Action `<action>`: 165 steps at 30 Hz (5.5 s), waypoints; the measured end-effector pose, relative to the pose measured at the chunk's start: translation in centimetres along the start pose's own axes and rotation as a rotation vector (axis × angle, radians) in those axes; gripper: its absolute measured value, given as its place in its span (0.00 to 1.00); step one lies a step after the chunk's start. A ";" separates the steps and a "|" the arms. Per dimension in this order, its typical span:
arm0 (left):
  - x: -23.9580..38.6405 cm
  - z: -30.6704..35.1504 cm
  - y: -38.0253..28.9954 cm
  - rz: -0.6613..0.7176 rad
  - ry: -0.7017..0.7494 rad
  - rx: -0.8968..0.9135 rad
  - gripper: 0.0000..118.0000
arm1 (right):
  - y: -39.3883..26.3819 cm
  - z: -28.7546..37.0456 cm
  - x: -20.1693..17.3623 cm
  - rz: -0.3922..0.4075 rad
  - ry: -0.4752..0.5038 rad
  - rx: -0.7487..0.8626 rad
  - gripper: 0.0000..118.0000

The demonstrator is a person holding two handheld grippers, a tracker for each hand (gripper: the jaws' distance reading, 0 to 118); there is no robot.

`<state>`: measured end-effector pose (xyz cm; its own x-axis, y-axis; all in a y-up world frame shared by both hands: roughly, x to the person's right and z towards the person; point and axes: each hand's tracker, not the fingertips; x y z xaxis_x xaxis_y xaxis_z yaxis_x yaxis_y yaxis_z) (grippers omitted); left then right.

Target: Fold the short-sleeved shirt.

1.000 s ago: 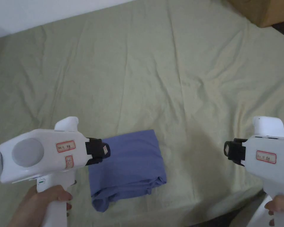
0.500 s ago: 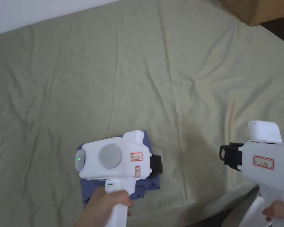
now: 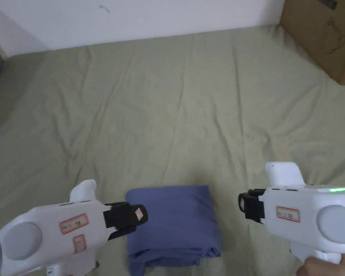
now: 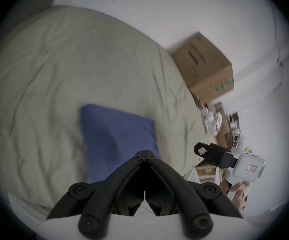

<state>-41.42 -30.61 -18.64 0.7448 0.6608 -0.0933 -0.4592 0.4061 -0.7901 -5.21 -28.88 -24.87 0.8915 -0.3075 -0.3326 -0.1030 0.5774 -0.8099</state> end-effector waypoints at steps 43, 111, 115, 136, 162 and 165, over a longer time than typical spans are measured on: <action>-13.3 -5.3 3.6 0.233 -0.162 -0.220 0.27 | 2.1 -9.4 -7.2 0.120 0.021 -0.200 0.00; 17.6 11.4 -3.8 -0.618 0.582 0.883 0.00 | 2.0 12.3 -10.8 0.287 -0.329 0.771 0.00; 18.2 11.4 -3.7 -0.604 0.553 0.892 0.00 | 1.6 12.8 -10.9 0.298 -0.347 0.786 0.00; 18.5 11.2 -3.7 -0.598 0.556 0.903 0.00 | 1.6 13.4 -10.6 0.251 -0.346 0.805 0.00; 18.2 12.0 -2.6 -0.616 0.513 0.850 0.91 | 2.3 13.8 -9.9 0.211 -0.370 0.815 0.94; 18.3 12.3 -2.6 -0.590 0.473 0.845 0.91 | 2.3 13.8 -9.8 0.203 -0.368 0.809 0.94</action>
<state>-32.56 -11.82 -10.81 0.9792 -0.0076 -0.2029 -0.0216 0.9897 -0.1412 -8.10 -14.13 -16.82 0.9887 0.0387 -0.1447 -0.0565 0.9911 -0.1207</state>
